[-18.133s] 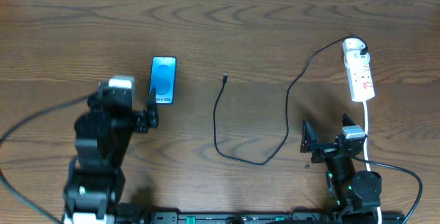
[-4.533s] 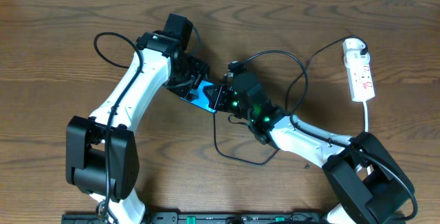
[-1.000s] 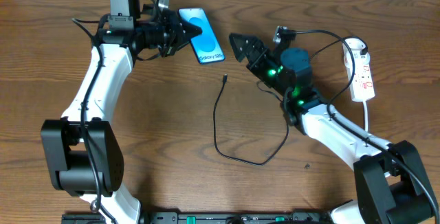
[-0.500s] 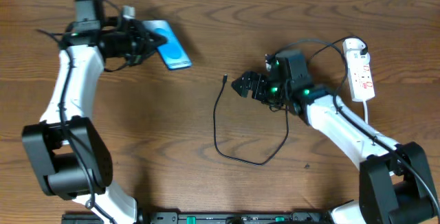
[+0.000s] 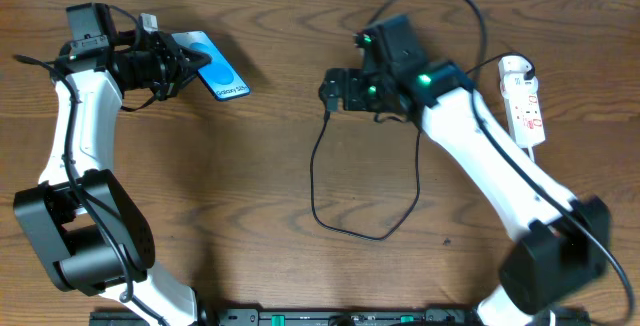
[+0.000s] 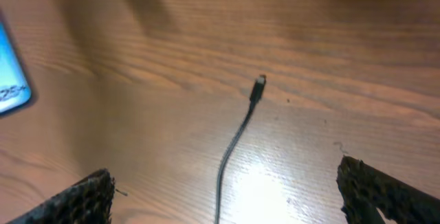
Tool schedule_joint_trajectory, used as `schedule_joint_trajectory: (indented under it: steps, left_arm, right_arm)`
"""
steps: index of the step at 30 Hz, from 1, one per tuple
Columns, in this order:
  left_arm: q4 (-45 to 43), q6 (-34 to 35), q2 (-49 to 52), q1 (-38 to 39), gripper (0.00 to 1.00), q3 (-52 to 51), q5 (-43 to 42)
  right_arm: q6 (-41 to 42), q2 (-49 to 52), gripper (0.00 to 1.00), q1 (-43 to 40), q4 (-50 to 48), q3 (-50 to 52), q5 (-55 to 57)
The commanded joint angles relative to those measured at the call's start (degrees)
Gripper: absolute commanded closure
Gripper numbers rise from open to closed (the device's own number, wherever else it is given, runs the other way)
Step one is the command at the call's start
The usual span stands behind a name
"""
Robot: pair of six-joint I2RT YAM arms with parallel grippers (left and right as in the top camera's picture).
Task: Plug charger to phone and switch on socket
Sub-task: 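Release the phone from the right gripper and withdraw right, then lower the right gripper onto the black cable's USB-C end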
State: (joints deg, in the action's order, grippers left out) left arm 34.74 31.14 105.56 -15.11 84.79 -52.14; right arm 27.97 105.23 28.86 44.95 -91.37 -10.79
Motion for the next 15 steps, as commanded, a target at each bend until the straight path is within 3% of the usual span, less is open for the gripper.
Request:
schedule_joint_trajectory:
  steps: [1, 5, 8, 11, 15]
  left_arm:
    - [0.2, -1.1, -1.0, 0.0, 0.93, 0.6, -1.2]
    - [0.4, -1.1, -1.0, 0.0, 0.93, 0.6, -1.2]
    - [0.3, -1.1, -1.0, -0.1, 0.93, 0.6, -1.2]
    - [0.2, -1.1, -1.0, -0.1, 0.93, 0.6, -1.1]
    - [0.0, -1.1, -1.0, -0.1, 0.93, 0.6, -1.1]
  right_arm:
    - [-1.2, 7.6, 0.01, 1.6, 1.8, -5.9, 2.8]
    - [0.2, 13.2, 0.03, 2.3, -1.9, -7.6, 3.9]
    - [6.1, 15.7, 0.20, 2.6, -5.0, -6.8, 4.9]
    - [6.3, 18.1, 0.39, 3.1, -6.9, -6.7, 5.1]
    - [7.2, 20.4, 0.46, 4.2, -7.9, -6.7, 7.5]
